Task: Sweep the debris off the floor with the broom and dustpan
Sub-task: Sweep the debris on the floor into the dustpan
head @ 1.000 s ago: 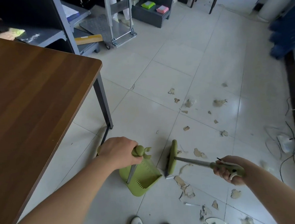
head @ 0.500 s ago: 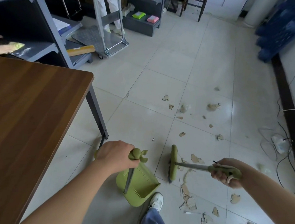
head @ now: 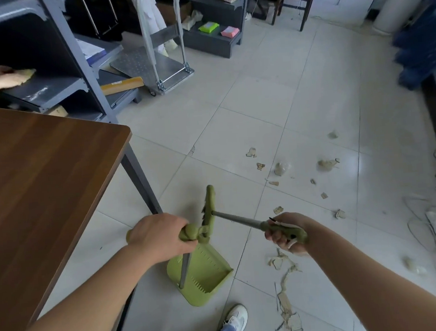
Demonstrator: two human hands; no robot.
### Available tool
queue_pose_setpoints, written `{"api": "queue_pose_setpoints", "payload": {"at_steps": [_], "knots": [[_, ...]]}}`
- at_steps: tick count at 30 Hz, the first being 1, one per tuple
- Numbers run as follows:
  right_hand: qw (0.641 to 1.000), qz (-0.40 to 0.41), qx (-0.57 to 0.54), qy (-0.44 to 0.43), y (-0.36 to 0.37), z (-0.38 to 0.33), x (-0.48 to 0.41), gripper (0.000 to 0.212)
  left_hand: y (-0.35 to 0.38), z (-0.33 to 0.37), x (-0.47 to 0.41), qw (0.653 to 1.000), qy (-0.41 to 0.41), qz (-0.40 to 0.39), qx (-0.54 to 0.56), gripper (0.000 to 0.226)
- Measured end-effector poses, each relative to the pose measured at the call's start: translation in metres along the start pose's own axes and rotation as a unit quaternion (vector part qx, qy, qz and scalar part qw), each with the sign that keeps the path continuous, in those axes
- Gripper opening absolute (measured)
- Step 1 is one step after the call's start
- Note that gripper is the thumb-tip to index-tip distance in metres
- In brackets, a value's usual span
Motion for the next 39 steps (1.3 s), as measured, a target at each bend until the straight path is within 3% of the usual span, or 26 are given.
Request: {"api": "queue_pose_setpoints", "payload": {"at_steps": [8,27,39], "knots": [[0.998,0.014,-0.048,0.027,-0.039,-0.02,-0.014,0.023,0.003,0.017,-0.036,0.999,0.021,-0.022,-0.034,0.033],[0.981,0.124,-0.149,0.025,-0.212,0.0,0.066,0.016,-0.022,0.129,-0.14,0.99,0.134,-0.037,-0.004,0.035],[0.979,0.125,-0.162,0.017,-0.212,-0.005,0.07,0.019,-0.042,0.147,-0.162,0.987,0.156,-0.031,-0.014,0.034]]}}
Point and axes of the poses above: each hand's wrist, its own x-axis away from the middle knuckle, its own y-axis out of the palm, z = x × y, the point moved 9 cm from there along -x, towards the middle knuckle, and after that the axes turned 1 degree about x, right-handed, at the moved point
